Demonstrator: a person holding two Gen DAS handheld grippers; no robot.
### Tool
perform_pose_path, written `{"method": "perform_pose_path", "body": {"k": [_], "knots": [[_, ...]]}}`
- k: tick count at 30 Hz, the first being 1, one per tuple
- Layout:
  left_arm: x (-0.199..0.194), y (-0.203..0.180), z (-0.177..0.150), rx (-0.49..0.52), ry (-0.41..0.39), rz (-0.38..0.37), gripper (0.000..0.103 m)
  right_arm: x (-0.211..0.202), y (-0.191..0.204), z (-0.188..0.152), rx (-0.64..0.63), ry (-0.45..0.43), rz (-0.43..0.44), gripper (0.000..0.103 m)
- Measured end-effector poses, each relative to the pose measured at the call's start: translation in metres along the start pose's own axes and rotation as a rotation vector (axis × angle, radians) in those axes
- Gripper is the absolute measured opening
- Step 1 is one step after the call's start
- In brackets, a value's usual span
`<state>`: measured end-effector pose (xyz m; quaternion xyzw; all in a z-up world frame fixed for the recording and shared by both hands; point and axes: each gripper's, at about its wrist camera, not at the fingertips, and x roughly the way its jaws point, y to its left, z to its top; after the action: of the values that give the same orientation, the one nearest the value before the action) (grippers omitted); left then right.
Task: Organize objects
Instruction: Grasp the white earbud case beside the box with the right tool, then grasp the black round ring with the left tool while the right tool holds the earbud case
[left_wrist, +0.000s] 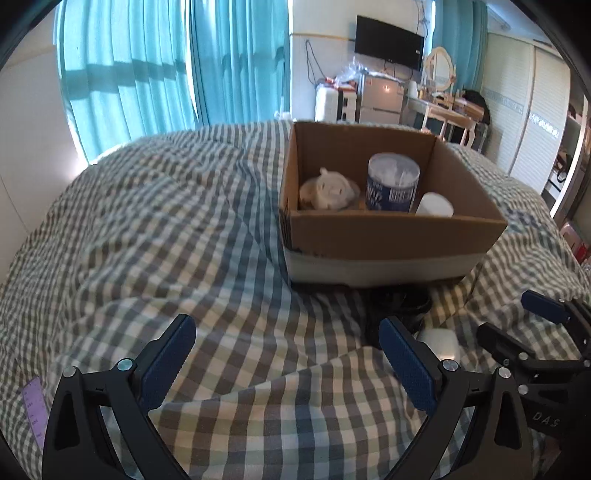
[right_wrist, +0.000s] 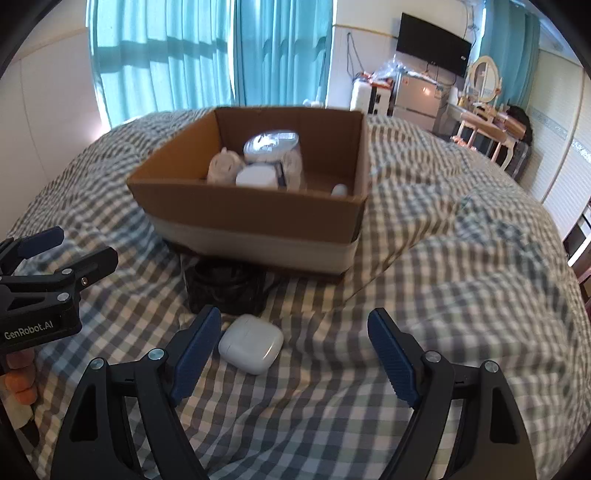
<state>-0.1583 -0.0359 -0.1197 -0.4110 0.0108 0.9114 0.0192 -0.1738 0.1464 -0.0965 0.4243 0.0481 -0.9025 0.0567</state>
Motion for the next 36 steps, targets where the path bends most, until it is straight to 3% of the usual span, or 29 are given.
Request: {"method": "perform_pose_path", "body": {"k": [14, 19, 22, 23, 26, 32, 36], "knots": [[0.023, 0.009, -0.01, -0.053, 0.093, -0.034, 0.102, 0.056, 0.024, -0.015, -0.039, 0.166, 0.037, 0.081], [0.029, 0.007, -0.01, -0.049, 0.111, -0.031, 0.102, 0.073, 0.028, -0.017, -0.053, 0.202, 0.038, 0.075], [0.029, 0.006, -0.01, -0.042, 0.113, -0.022, 0.102, 0.08, 0.03, -0.02, -0.07, 0.219, 0.03, 0.065], [0.029, 0.005, -0.01, -0.037, 0.114, -0.017, 0.102, 0.078, 0.03, -0.021, -0.071, 0.214, 0.036, 0.057], [0.027, 0.001, -0.01, -0.023, 0.11, -0.006, 0.102, 0.07, 0.027, -0.022, -0.068, 0.194, 0.043, 0.057], [0.024, -0.024, 0.001, 0.062, 0.092, -0.055, 0.102, 0.008, 0.01, -0.009, -0.06, 0.037, 0.064, 0.057], [0.024, -0.055, 0.01, 0.136, 0.06, -0.073, 0.102, -0.007, -0.013, 0.006, -0.039, 0.01, 0.039, 0.057]]}}
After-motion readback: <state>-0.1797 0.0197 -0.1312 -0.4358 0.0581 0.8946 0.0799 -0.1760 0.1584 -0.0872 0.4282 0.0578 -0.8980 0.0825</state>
